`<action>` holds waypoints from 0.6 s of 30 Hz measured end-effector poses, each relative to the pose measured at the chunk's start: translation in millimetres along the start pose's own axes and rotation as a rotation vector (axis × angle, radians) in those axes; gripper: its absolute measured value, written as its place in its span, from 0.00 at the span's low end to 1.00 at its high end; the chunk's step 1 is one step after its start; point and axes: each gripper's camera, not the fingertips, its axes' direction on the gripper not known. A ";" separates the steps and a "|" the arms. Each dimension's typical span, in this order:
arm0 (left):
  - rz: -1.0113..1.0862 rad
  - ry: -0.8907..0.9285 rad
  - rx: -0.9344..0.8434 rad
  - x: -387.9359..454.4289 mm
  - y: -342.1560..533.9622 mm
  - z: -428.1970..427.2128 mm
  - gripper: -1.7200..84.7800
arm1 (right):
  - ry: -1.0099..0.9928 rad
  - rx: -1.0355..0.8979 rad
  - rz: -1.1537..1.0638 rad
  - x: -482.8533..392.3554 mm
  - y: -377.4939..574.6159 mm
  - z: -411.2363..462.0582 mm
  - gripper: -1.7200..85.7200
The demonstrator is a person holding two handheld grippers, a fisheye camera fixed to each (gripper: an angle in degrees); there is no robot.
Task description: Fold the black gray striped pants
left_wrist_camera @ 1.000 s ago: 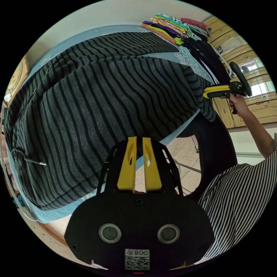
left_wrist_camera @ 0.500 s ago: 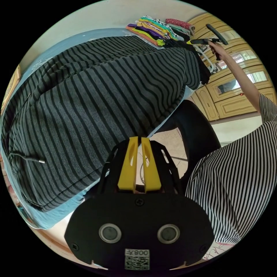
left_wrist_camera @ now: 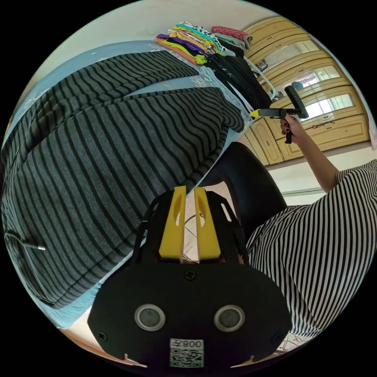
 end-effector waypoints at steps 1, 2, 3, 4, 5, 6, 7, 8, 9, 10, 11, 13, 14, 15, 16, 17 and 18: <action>0.007 0.003 -0.002 3.0 -6.9 -2.7 0.05 | -0.026 0.013 0.036 11.4 9.1 5.8 0.13; 0.026 0.004 0.001 9.5 -20.1 -9.0 0.05 | -0.066 0.021 0.071 22.7 13.6 12.3 0.14; 0.044 0.003 0.002 16.1 -33.2 -15.4 0.05 | -0.090 0.022 0.084 27.5 14.6 16.0 0.13; 0.050 0.001 0.001 19.1 -39.4 -18.5 0.05 | -0.133 0.013 0.090 33.5 14.8 23.5 0.12; 0.059 -0.001 0.002 24.5 -51.1 -25.2 0.04 | -0.139 -0.004 0.084 36.1 13.9 30.6 0.09; 0.068 0.003 0.007 29.3 -61.8 -32.4 0.04 | -0.139 -0.010 0.081 37.1 13.4 33.3 0.08; 0.072 0.003 0.011 31.5 -66.8 -36.2 0.04 | -0.162 -0.019 0.071 39.1 12.5 35.3 0.06; 0.081 -0.003 0.017 35.7 -76.5 -44.0 0.04 | -0.179 0.005 0.059 40.3 12.3 28.9 0.05; 0.088 -0.013 0.022 39.4 -86.4 -52.5 0.04 | -0.189 0.027 0.048 40.3 12.1 22.8 0.05; 0.090 -0.016 0.030 40.8 -91.3 -57.3 0.03 | -0.217 0.052 0.013 40.2 8.5 8.5 0.04; 0.094 -0.016 0.049 43.2 -101.6 -67.7 0.03 | -0.234 0.078 -0.024 40.6 1.8 -10.3 0.04; 0.106 -0.011 0.074 45.7 -119.1 -83.1 0.03 | -0.198 0.150 -0.069 40.9 -11.8 -47.3 0.03; 0.115 -0.013 0.088 46.9 -132.8 -92.9 0.03 | -0.137 0.159 -0.097 41.0 -25.5 -70.0 0.03; 0.128 -0.017 0.100 48.6 -147.9 -102.4 0.04 | -0.098 0.168 -0.107 41.3 -32.5 -80.5 0.03; 0.136 -0.020 0.106 49.7 -155.7 -107.0 0.04 | 0.002 0.176 -0.109 43.8 -46.5 -97.6 0.04; 0.153 -0.027 0.114 51.9 -171.5 -114.5 0.04 | 0.122 0.157 -0.092 49.7 -59.8 -106.1 0.04; 0.162 -0.035 0.107 53.1 -187.1 -118.1 0.05 | 0.154 0.147 -0.078 53.7 -64.8 -107.9 0.04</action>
